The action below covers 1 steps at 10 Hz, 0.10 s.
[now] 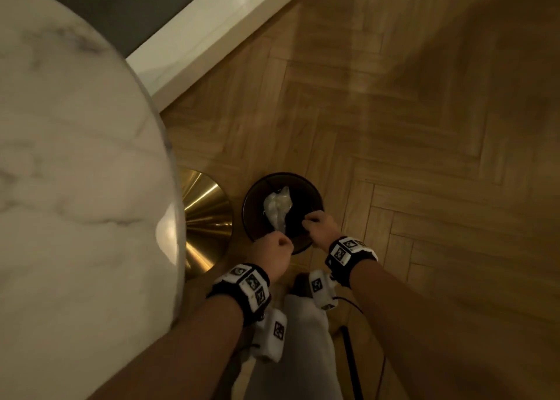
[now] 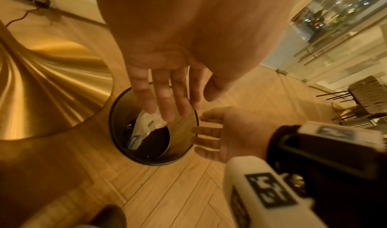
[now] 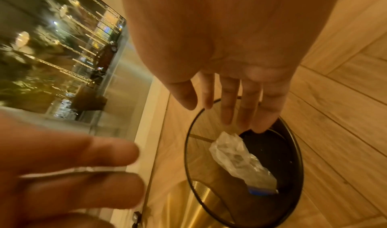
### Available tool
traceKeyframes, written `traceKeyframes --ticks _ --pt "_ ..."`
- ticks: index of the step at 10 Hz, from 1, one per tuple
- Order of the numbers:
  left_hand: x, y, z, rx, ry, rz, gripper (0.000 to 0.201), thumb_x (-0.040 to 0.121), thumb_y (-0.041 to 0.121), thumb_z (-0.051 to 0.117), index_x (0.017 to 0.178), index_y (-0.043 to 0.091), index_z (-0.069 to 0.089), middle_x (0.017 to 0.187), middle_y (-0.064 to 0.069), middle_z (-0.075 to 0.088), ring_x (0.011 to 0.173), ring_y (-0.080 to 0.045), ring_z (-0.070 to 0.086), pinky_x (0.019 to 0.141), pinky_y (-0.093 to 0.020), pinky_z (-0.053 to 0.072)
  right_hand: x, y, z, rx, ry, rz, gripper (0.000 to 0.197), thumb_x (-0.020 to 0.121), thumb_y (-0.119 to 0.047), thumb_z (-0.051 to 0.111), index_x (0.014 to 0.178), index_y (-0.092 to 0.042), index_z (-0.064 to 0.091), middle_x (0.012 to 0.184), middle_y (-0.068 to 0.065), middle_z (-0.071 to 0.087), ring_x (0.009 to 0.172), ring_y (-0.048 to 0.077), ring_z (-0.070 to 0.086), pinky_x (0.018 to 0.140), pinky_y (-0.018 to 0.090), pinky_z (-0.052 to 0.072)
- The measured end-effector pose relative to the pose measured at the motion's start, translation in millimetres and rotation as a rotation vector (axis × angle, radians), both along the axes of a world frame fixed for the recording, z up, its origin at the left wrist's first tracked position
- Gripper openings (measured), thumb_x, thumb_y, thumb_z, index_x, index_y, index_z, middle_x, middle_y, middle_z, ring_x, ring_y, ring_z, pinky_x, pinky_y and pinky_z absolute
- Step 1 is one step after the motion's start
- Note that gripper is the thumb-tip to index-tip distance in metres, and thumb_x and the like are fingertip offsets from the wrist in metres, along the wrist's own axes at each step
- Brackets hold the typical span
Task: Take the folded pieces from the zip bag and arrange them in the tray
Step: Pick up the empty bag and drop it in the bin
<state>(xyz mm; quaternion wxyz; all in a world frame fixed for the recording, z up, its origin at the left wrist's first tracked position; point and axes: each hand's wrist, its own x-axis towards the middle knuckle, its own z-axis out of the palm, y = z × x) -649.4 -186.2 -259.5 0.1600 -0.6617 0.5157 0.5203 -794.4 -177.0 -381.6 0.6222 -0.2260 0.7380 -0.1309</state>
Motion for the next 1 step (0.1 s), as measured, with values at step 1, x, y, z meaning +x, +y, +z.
traceKeyframes --ticks 1 --pt "-15.3 -1.2 23.2 0.017 0.059 0.014 0.026 0.099 0.024 0.051 0.103 0.008 0.071 0.102 -0.013 0.071 0.097 -0.030 0.066 0.083 -0.039 0.052 -10.3 4.8 45.3 -0.088 0.037 0.032 0.024 0.096 -0.027 0.055 0.118 -0.019 0.062 0.114 0.007 0.065 0.095 0.021 0.060 0.074 0.035 0.051"
